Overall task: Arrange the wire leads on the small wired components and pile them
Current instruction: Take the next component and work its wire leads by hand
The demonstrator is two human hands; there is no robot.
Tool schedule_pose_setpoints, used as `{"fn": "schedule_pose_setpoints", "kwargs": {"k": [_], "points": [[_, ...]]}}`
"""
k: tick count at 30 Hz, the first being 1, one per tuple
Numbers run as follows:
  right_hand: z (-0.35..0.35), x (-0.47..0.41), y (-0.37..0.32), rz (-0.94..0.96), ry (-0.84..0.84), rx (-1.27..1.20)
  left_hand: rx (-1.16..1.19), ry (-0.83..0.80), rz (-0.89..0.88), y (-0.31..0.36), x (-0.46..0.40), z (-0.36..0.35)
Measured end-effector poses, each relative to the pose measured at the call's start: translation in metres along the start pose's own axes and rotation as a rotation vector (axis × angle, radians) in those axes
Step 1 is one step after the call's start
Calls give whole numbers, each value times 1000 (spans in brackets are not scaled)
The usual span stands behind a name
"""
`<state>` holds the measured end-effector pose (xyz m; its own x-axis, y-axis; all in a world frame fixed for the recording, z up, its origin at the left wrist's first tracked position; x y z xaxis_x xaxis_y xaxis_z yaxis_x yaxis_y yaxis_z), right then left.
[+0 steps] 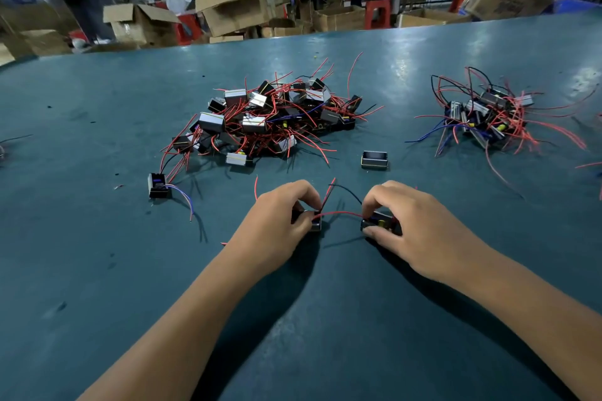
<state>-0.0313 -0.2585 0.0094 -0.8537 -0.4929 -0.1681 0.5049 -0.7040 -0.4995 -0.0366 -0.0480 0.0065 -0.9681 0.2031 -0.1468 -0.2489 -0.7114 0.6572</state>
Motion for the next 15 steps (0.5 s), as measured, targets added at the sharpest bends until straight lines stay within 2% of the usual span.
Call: {"fn": "schedule_pose_setpoints", "kwargs": {"k": [7, 11, 15], "points": [[13, -3, 10, 97, -85, -7, -9, -18, 6, -1, -1, 2], [15, -3, 15, 32, -26, -98, -23, -4, -1, -2, 0, 2], [11, -3, 17, 17, -27, -44, -6, 21, 5, -3, 0, 5]]}}
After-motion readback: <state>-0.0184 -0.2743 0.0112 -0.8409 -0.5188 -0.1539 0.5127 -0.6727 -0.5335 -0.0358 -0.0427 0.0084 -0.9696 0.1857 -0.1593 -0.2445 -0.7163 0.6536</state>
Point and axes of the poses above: each hand's wrist, its own x-axis away from the middle knuckle, its own z-axis out of the back of the hand, y = z × x, the point moved 3 cm from there along -x, towards the middle knuckle, and after that the axes turned 4 degrees about -y, right-handed, at the moved point
